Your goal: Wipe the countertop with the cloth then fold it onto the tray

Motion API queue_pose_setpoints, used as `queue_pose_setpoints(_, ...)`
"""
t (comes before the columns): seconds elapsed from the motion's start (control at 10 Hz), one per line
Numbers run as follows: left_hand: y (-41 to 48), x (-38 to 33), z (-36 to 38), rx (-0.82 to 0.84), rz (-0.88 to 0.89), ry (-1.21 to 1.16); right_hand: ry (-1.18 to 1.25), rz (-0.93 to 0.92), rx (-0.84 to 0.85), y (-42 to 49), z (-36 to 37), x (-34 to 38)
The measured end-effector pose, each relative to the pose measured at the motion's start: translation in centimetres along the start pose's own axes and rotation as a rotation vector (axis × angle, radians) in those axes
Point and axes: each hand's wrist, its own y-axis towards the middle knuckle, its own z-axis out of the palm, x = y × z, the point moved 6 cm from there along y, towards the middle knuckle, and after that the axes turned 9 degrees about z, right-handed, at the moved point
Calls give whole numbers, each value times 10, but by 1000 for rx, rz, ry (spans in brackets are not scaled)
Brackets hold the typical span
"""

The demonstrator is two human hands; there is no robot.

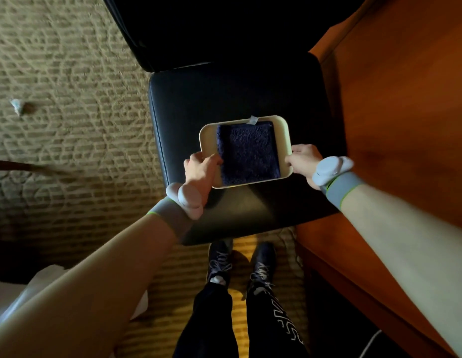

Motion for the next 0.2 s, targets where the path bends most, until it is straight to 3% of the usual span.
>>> queue_pose_setpoints(0.2, 5, 3, 0, -4, 49, 150, 17, -12, -71, -22, -2, -4)
